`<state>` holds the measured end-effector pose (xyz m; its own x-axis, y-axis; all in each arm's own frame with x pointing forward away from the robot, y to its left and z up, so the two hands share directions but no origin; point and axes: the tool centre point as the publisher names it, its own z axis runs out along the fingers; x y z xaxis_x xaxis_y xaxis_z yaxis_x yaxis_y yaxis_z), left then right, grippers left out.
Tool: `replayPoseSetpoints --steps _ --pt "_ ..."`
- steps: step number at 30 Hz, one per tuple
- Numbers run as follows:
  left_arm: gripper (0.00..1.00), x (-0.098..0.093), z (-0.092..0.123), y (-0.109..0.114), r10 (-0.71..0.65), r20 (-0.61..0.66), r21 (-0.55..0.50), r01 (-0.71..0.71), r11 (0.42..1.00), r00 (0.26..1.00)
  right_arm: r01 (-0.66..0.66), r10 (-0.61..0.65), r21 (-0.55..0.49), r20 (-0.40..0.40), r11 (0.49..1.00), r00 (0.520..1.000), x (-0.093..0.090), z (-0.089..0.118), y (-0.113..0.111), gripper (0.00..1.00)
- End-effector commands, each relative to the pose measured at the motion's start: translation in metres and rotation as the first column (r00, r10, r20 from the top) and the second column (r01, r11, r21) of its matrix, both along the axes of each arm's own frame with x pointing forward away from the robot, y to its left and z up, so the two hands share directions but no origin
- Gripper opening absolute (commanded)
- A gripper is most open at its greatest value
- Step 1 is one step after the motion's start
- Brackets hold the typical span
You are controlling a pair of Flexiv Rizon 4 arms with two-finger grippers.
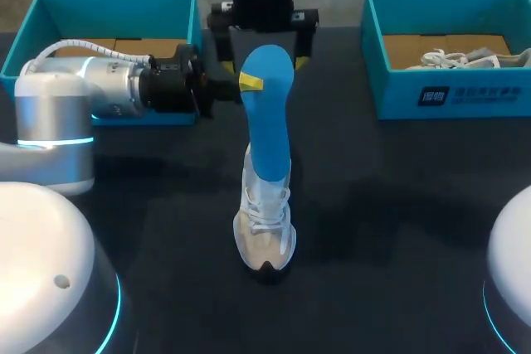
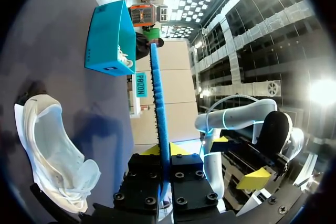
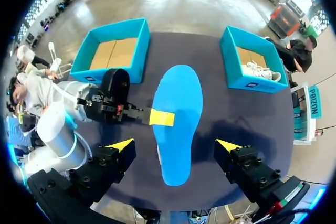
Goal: Take the shoe out of the shoebox, open the shoe tongue, remove and reinsert the insole, then place the shoe into the shoebox
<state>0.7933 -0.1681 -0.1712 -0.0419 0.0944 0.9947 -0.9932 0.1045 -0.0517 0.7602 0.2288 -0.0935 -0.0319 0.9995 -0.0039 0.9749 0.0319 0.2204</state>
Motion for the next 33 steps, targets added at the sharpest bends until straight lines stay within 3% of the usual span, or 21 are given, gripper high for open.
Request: replayPoseSetpoints --steps 1,17,33 --pt "0.0 0.0 0.0 0.0 0.0 0.0 0.002 0.0 1.0 1.0 -0.019 0.019 0.045 -0.007 0.999 1.0 0.0 -0.005 -0.015 1.0" --pt "0.0 0.0 0.0 0.0 0.0 0.0 0.002 0.0 1.0 1.0 -0.057 0.054 0.218 0.02 0.974 0.998 0.0 -0.009 -0.031 1.0" --pt "0.0 0.0 0.0 0.0 0.0 0.0 0.002 0.0 1.0 1.0 -0.09 0.088 0.231 0.019 0.969 0.996 -0.002 -0.012 -0.037 1.0"
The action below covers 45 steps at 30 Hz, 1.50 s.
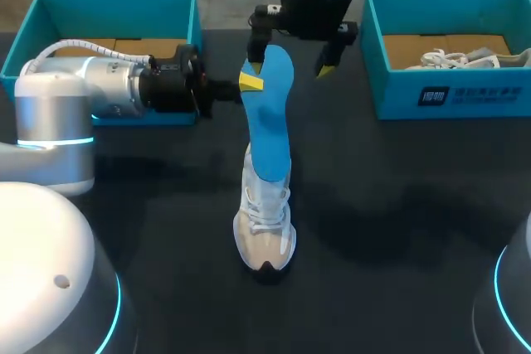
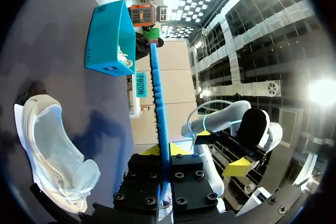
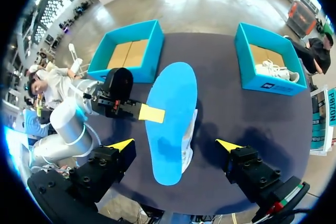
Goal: Take the shoe out of the shoebox, open the shoe tongue, remove and reinsert the insole, then place the shoe into the shoebox
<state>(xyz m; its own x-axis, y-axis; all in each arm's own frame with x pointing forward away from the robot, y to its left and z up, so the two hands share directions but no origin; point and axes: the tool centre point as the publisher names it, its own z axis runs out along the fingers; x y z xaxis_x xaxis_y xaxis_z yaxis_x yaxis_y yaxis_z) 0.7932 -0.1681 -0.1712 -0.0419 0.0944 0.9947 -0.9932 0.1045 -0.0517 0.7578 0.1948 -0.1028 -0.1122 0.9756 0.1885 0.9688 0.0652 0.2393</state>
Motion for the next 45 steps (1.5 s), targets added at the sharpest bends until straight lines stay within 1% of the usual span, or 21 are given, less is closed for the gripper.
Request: replayPoseSetpoints --steps 1,28,29,32,34,37,45 --pt "0.0 0.0 0.0 0.0 0.0 0.0 0.002 0.0 1.0 1.0 -0.01 0.01 0.039 -0.002 0.999 1.0 0.0 -0.002 -0.003 1.0" --pt "0.0 0.0 0.0 0.0 0.0 0.0 0.002 0.0 1.0 1.0 -0.01 0.01 0.039 -0.002 0.999 1.0 0.0 -0.002 -0.003 1.0" --pt "0.0 0.0 0.0 0.0 0.0 0.0 0.002 0.0 1.0 1.0 -0.03 0.03 0.069 0.005 0.997 1.0 0.001 -0.001 -0.003 1.0" --pt "0.0 0.0 0.0 0.0 0.0 0.0 0.002 0.0 1.0 1.0 -0.062 0.063 0.206 0.0 0.977 0.998 0.001 0.004 -0.003 1.0" --pt "0.0 0.0 0.0 0.0 0.0 0.0 0.002 0.0 1.0 1.0 -0.074 0.074 0.26 0.007 0.963 0.997 0.001 0.005 -0.003 1.0" --pt "0.0 0.0 0.0 0.0 0.0 0.0 0.002 0.0 1.0 1.0 -0.1 0.109 0.317 -0.009 0.943 0.994 0.001 0.004 -0.005 1.0" --pt "0.0 0.0 0.0 0.0 0.0 0.0 0.002 0.0 1.0 1.0 -0.102 0.117 0.414 -0.012 0.904 0.993 0.004 0.001 -0.016 1.0"
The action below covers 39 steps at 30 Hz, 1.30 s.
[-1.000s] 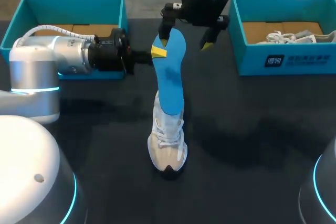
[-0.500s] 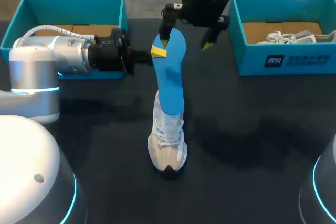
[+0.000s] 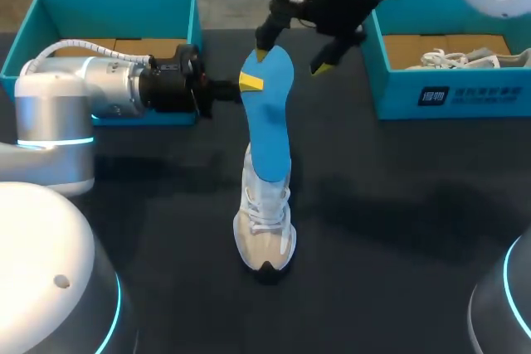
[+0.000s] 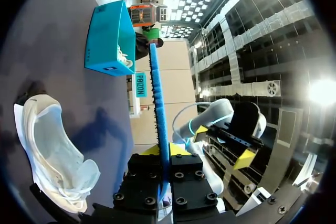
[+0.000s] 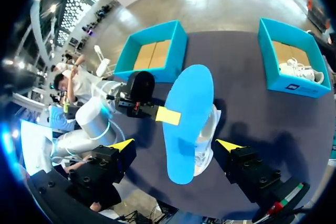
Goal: Take the shoe out of the shoebox, open the shoe tongue, remove and reinsert the insole, then place the shoe into the shoebox
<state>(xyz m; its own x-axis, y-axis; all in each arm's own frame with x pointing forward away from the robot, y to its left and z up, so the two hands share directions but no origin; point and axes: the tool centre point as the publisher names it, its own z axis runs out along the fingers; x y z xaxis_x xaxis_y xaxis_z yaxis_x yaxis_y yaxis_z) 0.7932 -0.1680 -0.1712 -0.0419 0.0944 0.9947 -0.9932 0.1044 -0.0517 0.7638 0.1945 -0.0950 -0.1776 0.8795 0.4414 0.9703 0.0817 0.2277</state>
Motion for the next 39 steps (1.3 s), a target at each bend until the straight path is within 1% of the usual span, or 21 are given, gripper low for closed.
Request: replayPoseSetpoints --steps 1,4,7,14,16,18,21,29,31,34,36,37,39 --pt "0.0 0.0 0.0 0.0 0.0 0.0 0.002 0.0 1.0 1.0 -0.026 0.03 0.197 -0.015 0.98 0.999 -0.002 -0.006 -0.018 1.0" --pt "0.0 0.0 0.0 0.0 0.0 0.0 0.002 0.0 1.0 1.0 -0.026 0.042 0.296 -0.047 0.955 0.998 -0.005 -0.008 -0.021 1.0" --pt "0.0 0.0 0.0 0.0 0.0 0.0 0.002 0.0 1.0 1.0 -0.017 0.043 0.37 -0.062 0.929 0.997 -0.006 -0.011 -0.024 1.0" --pt "0.0 0.0 0.0 0.0 0.0 0.0 0.002 0.0 1.0 1.0 -0.008 0.037 0.493 -0.048 0.87 0.998 -0.001 -0.016 -0.031 1.0" --pt "0.0 0.0 0.0 0.0 0.0 0.0 0.002 0.0 1.0 1.0 -0.035 0.066 0.524 -0.04 0.851 0.997 0.0 -0.02 -0.032 1.0" --pt "0.0 0.0 0.0 0.0 0.0 0.0 0.002 0.0 1.0 1.0 -0.066 0.095 0.524 -0.029 0.849 0.995 -0.002 -0.026 -0.032 1.0" --pt "0.0 0.0 0.0 0.0 0.0 0.0 0.002 0.0 1.0 1.0 -0.065 0.099 0.523 -0.038 0.85 0.994 -0.002 -0.036 -0.035 1.0" --pt "0.0 0.0 0.0 0.0 0.0 0.0 0.002 0.0 1.0 1.0 -0.006 0.05 0.531 -0.068 0.847 0.996 -0.002 -0.051 -0.045 1.0" --pt "0.0 0.0 0.0 0.0 0.0 0.0 0.002 0.0 1.0 1.0 -0.004 0.044 0.546 -0.061 0.838 0.997 -0.001 -0.055 -0.047 1.0" --pt "0.0 0.0 0.0 0.0 0.0 0.0 0.002 0.0 1.0 1.0 0.005 0.028 0.588 -0.047 0.809 0.999 0.001 -0.059 -0.049 1.0" --pt "0.0 0.0 0.0 0.0 0.0 0.0 0.002 0.0 1.0 1.0 -0.002 0.028 0.607 -0.033 0.795 0.999 0.002 -0.063 -0.051 1.0" --pt "0.0 0.0 0.0 0.0 0.0 0.0 0.002 0.0 1.0 1.0 -0.007 0.029 0.605 -0.027 0.797 0.999 0.004 -0.064 -0.051 1.0" --pt "0.0 0.0 0.0 0.0 0.0 0.0 0.002 0.0 1.0 1.0 -0.015 0.032 0.627 -0.017 0.779 0.999 0.006 -0.066 -0.051 1.0"
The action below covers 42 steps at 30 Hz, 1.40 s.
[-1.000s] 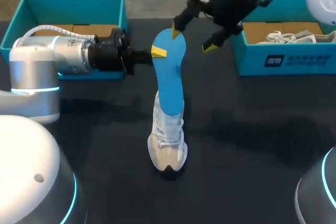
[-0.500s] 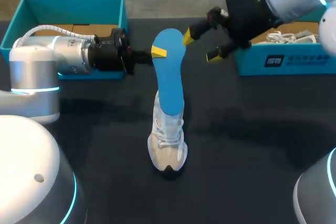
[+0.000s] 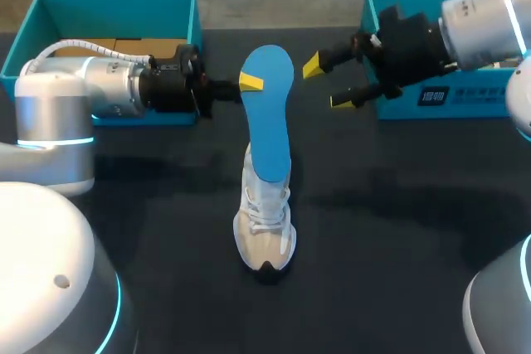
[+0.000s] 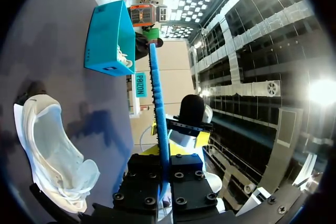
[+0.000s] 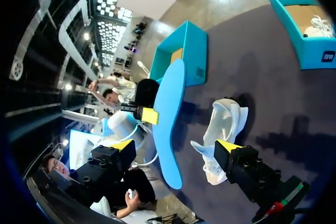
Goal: Take the shoe out of the shoebox, open the shoe tongue, remove and reinsert the insole, then place the shoe into the shoebox
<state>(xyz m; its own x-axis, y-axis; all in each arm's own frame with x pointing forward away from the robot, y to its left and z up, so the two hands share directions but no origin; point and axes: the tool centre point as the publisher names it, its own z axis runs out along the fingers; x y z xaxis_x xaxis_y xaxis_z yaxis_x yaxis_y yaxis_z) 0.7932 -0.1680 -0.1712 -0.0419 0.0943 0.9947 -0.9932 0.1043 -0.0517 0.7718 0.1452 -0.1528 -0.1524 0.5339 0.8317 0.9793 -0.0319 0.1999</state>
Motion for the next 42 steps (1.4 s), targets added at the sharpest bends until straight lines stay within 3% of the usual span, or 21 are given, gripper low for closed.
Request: replayPoseSetpoints --steps 1,20,39,42 --pt "0.0 0.0 0.0 0.0 0.0 0.0 0.002 0.0 1.0 1.0 -0.023 0.019 0.156 0.025 0.987 0.999 -0.001 -0.009 -0.002 1.0" --pt "0.0 0.0 0.0 0.0 0.0 0.0 0.002 0.0 1.0 1.0 -0.037 0.039 0.226 -0.007 0.974 0.999 0.013 -0.028 0.002 1.0" --pt "0.0 0.0 0.0 0.0 0.0 0.0 0.002 0.0 1.0 1.0 -0.032 0.034 0.22 -0.005 0.975 0.999 0.016 -0.027 -0.002 1.0" --pt "0.0 0.002 0.003 0.003 -0.015 0.141 0.023 0.012 1.0 0.99 -0.032 0.034 0.22 -0.005 0.975 0.999 0.016 -0.027 -0.002 1.0"
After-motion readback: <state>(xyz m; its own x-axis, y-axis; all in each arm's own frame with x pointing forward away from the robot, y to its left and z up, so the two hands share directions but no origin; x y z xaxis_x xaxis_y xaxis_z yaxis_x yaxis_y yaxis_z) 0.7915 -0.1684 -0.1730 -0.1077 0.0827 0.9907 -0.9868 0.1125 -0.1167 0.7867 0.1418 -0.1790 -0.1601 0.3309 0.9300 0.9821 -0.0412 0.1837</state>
